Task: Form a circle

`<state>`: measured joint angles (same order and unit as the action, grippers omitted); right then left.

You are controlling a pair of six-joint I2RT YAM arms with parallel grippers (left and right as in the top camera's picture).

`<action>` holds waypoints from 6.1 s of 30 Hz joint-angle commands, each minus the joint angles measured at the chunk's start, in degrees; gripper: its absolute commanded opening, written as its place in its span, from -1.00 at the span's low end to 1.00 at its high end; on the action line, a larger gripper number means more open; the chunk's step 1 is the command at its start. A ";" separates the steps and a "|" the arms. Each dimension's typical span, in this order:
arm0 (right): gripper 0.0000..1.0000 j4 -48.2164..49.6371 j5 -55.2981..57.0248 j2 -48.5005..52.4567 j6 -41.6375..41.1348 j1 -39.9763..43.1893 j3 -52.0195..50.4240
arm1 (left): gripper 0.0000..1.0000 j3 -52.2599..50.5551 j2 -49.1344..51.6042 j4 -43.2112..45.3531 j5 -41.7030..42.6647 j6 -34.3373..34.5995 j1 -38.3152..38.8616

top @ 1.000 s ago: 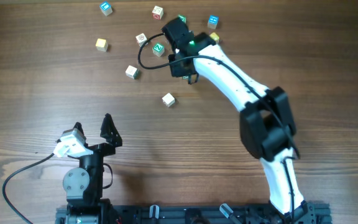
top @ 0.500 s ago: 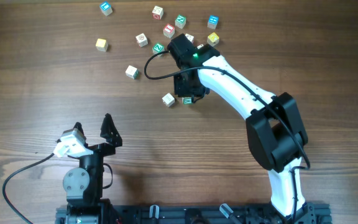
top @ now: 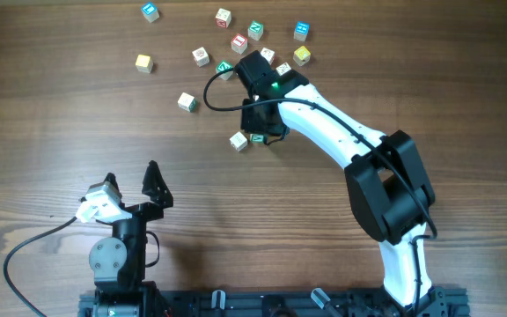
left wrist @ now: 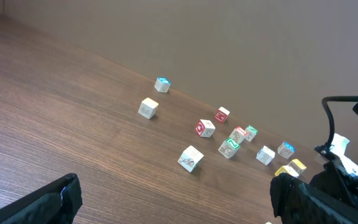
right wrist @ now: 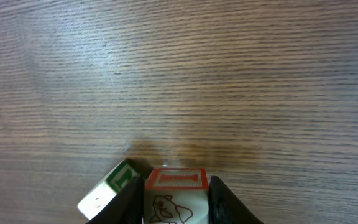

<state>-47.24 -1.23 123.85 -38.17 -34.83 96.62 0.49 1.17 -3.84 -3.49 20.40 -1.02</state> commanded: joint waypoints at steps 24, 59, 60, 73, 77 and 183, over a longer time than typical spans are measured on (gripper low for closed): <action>-0.03 1.51 1.97 0.44 -0.85 -0.48 -3.67 | 1.00 -0.15 -0.24 -0.09 0.24 -0.68 0.33; -0.34 3.19 -2.08 0.44 -5.51 -0.46 -3.67 | 1.00 -0.15 -0.24 -0.09 0.24 -0.70 0.33; -0.33 3.10 -2.08 0.44 -5.51 -0.46 -3.67 | 1.00 -0.15 -0.24 -0.09 0.24 -0.68 0.33; -0.34 2.05 -2.32 0.44 -5.77 -0.59 -3.67 | 1.00 -0.15 -0.24 -0.09 0.22 -0.68 0.33; -0.28 2.19 -2.32 0.44 -7.02 -0.68 -3.67 | 1.00 -0.15 -0.24 -0.09 0.24 -0.68 0.33; 0.99 -10.71 -4.90 -1.81 24.35 18.62 26.47 | 1.00 -0.15 -0.24 -0.09 0.24 -0.68 0.33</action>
<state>-58.89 -5.56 118.87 -14.41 -15.97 123.79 0.49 1.17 -3.84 -3.49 20.40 -1.02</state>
